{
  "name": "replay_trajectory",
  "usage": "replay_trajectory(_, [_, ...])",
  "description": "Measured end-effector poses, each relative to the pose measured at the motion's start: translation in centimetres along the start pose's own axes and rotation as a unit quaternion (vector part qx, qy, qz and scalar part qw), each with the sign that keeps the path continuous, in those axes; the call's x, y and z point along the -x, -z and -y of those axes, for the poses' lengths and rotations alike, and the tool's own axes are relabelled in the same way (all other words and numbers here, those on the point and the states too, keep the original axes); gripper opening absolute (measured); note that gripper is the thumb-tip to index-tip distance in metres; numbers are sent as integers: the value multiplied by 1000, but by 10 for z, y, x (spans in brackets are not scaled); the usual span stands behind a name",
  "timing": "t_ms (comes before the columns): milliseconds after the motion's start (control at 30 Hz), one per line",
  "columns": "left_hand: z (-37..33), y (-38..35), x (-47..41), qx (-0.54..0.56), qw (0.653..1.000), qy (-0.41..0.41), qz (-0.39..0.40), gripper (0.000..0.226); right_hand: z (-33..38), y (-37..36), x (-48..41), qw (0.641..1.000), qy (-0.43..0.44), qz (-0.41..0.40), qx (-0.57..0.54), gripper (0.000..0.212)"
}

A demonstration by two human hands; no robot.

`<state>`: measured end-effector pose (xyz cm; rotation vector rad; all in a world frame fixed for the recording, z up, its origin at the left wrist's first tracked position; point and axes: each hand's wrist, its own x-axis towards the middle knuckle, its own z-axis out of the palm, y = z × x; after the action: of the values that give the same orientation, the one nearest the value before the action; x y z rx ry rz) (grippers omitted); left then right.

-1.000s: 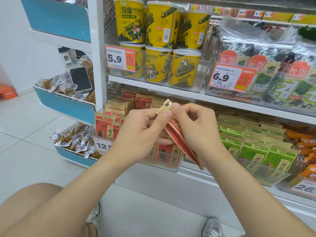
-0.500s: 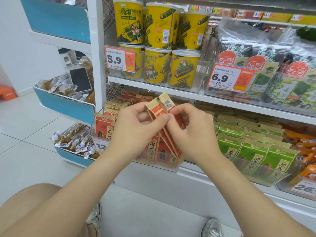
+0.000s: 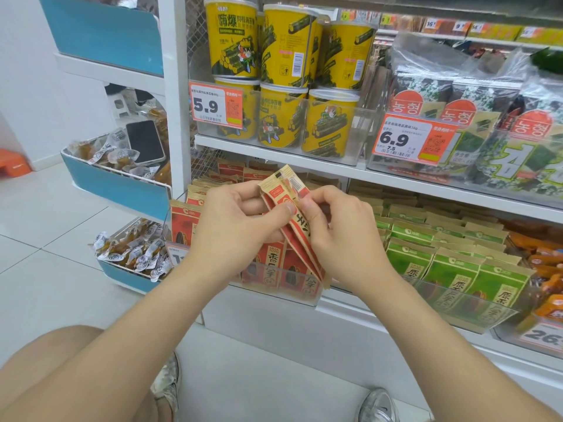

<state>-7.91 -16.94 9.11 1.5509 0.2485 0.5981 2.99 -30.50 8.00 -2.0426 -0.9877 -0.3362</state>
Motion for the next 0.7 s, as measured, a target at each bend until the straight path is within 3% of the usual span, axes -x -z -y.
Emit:
replay_trajectory(200, [1,0,-1,10,1000,-7,-23,20,0,5,0,999,4,-7,-36,12])
replay_trajectory(300, [1,-1,-2,29,999,-9,-42,19,-2,8,0,999,-8,-9,-39,26])
replay_trajectory(433, [4,-7,-3,32,998,-2,-47,17,-1,8,2,998,49,-33,4,10])
replay_trajectory(600, [4,-13,-2,5,998,-23,-54,17,-3,4,1,989,75,-10,127,19])
replay_trajectory(700, [3,-14,-3,4,998,-24,-53,16,-3,3,2,990,63,3,127,20])
